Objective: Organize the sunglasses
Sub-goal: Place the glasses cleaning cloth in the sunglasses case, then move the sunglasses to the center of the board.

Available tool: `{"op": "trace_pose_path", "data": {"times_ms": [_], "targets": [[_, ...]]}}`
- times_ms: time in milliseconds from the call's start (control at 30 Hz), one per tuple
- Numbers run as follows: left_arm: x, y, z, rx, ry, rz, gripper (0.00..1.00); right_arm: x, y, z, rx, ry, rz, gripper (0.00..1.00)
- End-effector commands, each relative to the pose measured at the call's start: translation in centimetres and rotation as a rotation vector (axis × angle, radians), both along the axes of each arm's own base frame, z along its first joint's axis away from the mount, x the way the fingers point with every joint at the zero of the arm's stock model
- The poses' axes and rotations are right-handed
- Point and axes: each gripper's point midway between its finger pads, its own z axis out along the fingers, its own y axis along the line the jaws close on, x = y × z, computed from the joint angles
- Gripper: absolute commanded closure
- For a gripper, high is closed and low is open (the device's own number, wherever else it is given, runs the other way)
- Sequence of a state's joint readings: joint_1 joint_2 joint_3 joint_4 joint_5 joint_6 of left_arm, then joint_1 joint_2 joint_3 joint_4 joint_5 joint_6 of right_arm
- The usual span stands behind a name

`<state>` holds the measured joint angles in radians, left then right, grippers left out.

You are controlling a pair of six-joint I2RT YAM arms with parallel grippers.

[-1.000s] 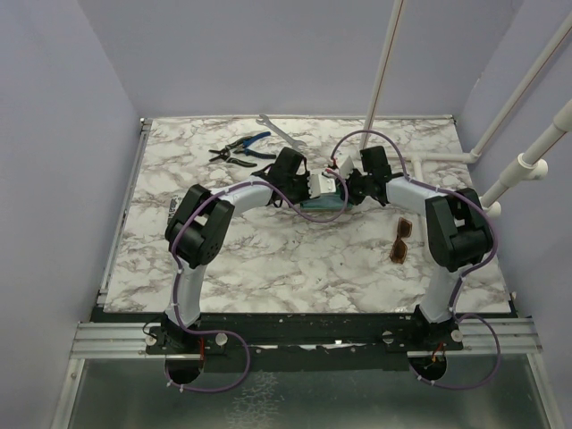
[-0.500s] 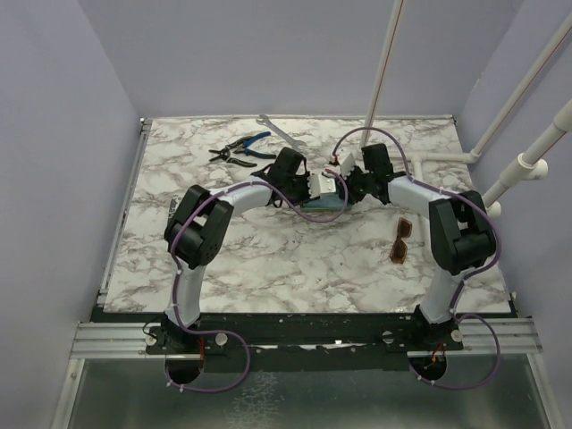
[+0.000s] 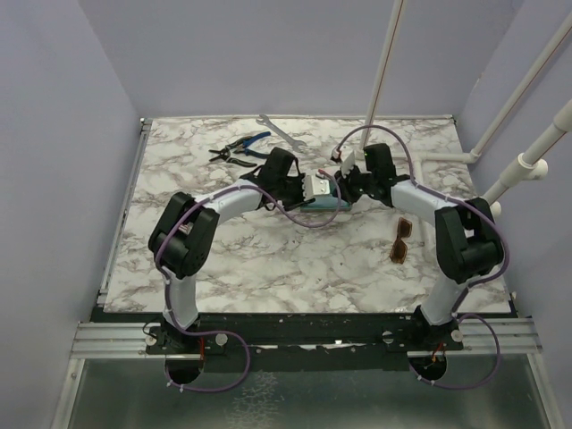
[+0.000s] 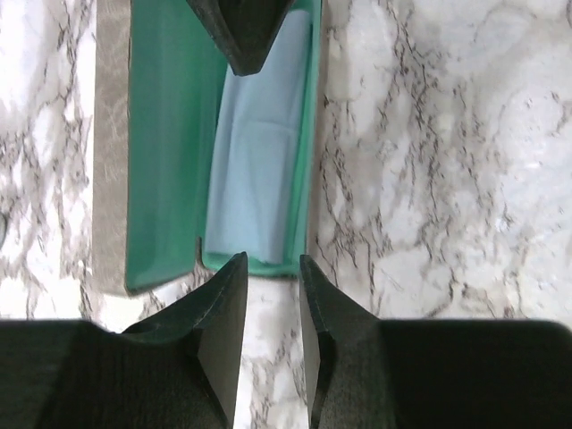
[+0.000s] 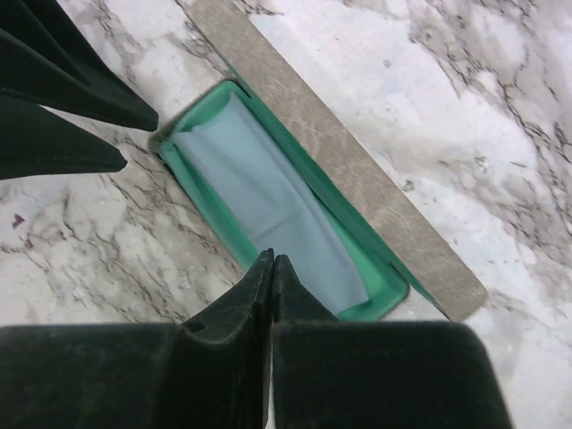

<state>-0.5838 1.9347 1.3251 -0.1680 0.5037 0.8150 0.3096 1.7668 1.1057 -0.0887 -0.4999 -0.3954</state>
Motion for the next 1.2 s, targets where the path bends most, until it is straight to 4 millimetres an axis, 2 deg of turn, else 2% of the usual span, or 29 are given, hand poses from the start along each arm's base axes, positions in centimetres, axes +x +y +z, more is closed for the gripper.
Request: {"op": "trace_pose_path", "data": {"times_ms": [0,200,367,500,600,700,833,933,1033,1067,1133,1167], "targets": [[-1.5,1.9,1.3,-0.048,0.053,0.012,0.69,-0.5,3.2,-0.3,0.087,0.006,0.042,0.97],[-2.2,5.1,1.6,-0.062,0.079,0.115,0.69,1.0,3.5,-2.6,0.08,0.029,-0.012,1.0],[-3.6,6.7,2.1,-0.073,0.072,0.152,0.69,0.5,3.5,-4.6,0.058,0.079,-0.041,1.0],[-4.2,7.6,2.2,-0.085,0.07,0.185,0.69,0.0,3.4,-5.2,0.052,0.097,-0.058,1.0],[-4.5,7.9,2.4,-0.094,0.057,0.193,0.69,-0.1,3.6,-4.5,0.055,0.09,-0.049,0.99],[-4.5,7.9,2.7,-0.114,0.05,0.204,0.69,0.0,3.8,-2.8,0.053,0.074,-0.021,0.98],[-4.1,7.6,3.8,-0.173,0.032,0.247,0.69,-0.5,4.7,2.0,0.092,0.017,0.064,0.91],[-3.9,7.5,4.8,-0.236,0.031,0.294,0.68,-2.1,5.3,6.3,0.129,-0.033,0.171,0.76],[-4.2,7.3,5.8,-0.319,0.051,0.344,0.48,-3.7,5.2,9.6,0.121,-0.069,0.264,0.49],[-4.3,7.3,6.1,-0.347,0.057,0.358,0.4,-3.9,4.9,10.5,0.102,-0.081,0.263,0.34],[-4.7,7.3,6.7,-0.404,0.074,0.387,0.27,-3.5,3.6,11.6,0.063,-0.08,0.198,0.09],[-4.9,7.3,6.9,-0.427,0.083,0.403,0.23,-2.9,2.6,12.0,0.046,-0.07,0.124,0.01]]}}
